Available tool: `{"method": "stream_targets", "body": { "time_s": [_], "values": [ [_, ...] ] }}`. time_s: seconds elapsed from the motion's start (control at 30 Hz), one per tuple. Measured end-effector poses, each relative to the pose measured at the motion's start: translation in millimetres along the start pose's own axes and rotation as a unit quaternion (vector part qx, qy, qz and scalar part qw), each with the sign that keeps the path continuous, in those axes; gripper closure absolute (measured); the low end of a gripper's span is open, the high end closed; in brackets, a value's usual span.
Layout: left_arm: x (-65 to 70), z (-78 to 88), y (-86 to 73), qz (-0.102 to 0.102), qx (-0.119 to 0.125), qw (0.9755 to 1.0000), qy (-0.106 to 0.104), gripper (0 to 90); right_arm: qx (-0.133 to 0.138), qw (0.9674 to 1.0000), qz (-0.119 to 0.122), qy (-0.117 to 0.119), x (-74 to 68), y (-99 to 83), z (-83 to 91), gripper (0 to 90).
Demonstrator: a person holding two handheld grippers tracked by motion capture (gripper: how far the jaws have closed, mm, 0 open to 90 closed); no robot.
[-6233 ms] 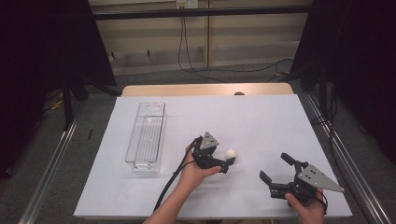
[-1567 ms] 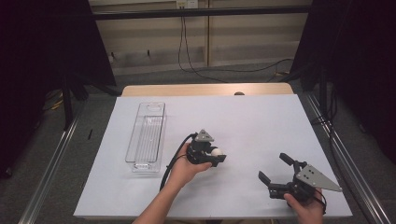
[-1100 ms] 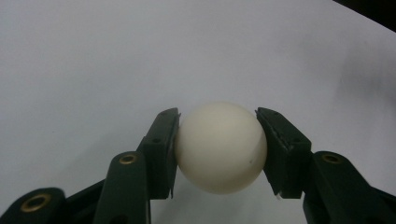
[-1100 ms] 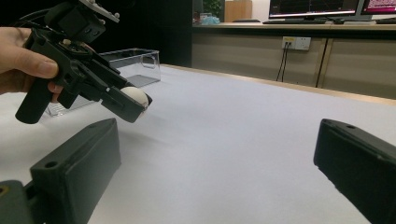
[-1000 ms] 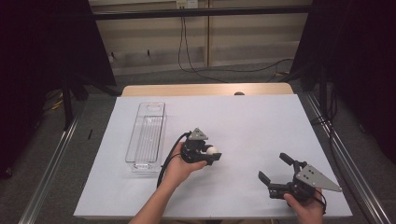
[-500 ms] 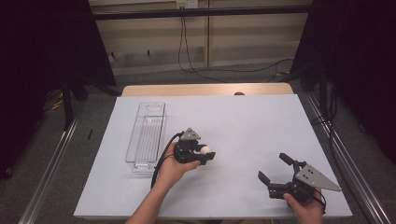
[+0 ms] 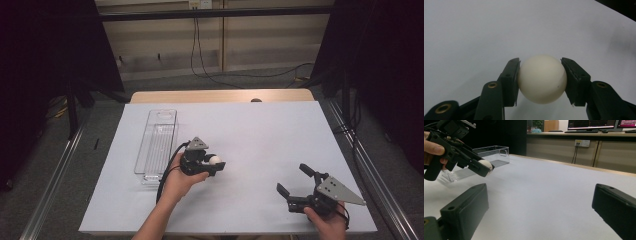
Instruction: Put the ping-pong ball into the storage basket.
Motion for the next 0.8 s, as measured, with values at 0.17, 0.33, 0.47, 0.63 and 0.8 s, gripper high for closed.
{"method": "stream_targets", "body": {
  "time_s": [0.17,0.33,0.47,0.63,0.8],
  "values": [
    [-1.8,2.2,-0.4,0.003,0.005,1.0,0.002,51.1,-0.002,1.0,0.002,0.003,-0.8,-0.5,-0.2,0.3],
    [-2.8,5.6,-0.4,0.004,0.003,1.0,0.003,51.1,0.0,1.0,0.001,0.0,0.1,-0.4,-0.6,0.3],
    [-4.3,8.7,0.5,0.005,0.001,1.0,0.008,51.1,0.0,1.0,0.0,0.0,0.0,-0.2,-0.5,0.3],
    [-7.1,12.4,1.4,0.004,0.006,0.9999,0.007,51.1,0.0,1.0,0.001,0.0,0.0,-0.1,-0.6,0.3],
    [-9.4,17.0,0.4,0.004,0.002,0.9999,0.013,51.1,-0.002,1.0,0.002,0.004,-0.8,-0.4,-0.2,0.3]
  ]
}}
Point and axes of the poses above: each handheld gripper's, and its own axes: z roughly backward along the jaws, y roughly out of its top, x roughly to its right, the point moved 8 cm from there along -z, roughly forward along the jaws, and after that the axes turned 14 degrees about -y, right-handed, at the moved point
